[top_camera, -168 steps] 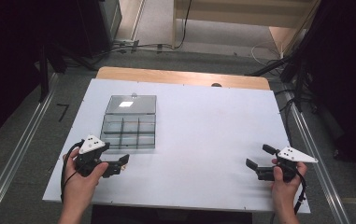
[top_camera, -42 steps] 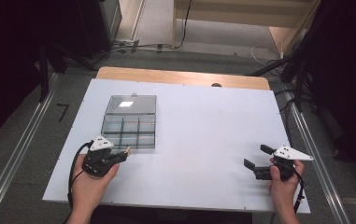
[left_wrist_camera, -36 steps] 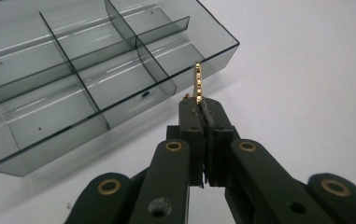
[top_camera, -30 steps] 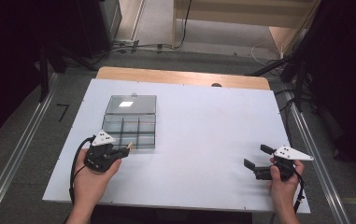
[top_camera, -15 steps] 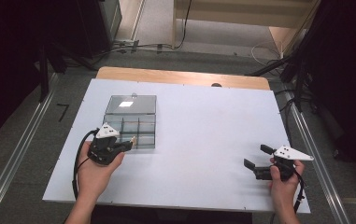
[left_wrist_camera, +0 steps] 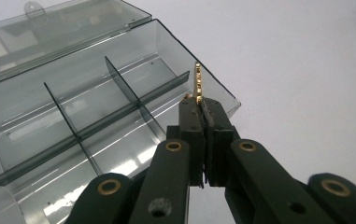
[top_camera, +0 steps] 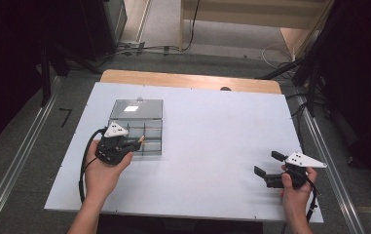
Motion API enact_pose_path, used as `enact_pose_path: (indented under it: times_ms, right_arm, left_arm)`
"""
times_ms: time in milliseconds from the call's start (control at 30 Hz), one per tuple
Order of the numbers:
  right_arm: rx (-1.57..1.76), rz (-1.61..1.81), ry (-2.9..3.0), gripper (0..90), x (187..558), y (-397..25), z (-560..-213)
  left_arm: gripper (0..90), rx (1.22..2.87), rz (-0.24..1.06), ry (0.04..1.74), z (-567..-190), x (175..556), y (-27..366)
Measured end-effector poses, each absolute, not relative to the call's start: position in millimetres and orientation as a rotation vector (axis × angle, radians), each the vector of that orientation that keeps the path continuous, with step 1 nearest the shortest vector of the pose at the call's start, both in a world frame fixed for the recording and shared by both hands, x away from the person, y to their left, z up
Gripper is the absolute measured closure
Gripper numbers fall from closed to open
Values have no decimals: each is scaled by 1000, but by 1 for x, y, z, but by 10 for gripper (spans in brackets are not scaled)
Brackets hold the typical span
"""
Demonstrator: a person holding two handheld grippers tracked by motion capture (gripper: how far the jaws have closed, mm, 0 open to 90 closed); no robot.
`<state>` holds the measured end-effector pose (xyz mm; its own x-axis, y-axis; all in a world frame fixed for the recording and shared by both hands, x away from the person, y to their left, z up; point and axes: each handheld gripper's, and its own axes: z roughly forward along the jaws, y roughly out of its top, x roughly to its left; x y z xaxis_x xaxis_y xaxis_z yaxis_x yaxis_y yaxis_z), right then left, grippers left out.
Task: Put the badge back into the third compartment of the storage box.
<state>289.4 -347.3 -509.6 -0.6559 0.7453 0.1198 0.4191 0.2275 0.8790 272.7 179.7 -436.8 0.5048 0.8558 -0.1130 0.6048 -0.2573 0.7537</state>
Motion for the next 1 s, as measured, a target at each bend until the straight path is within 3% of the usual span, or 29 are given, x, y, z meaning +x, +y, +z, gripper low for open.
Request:
enact_pose_path:
  times_ms: [1000]
  right_arm:
    - [1080, 1399, 2180, 0, 289, -347, -510]
  left_arm:
    - [892, 1961, 405, 1207, -442, 303, 180]
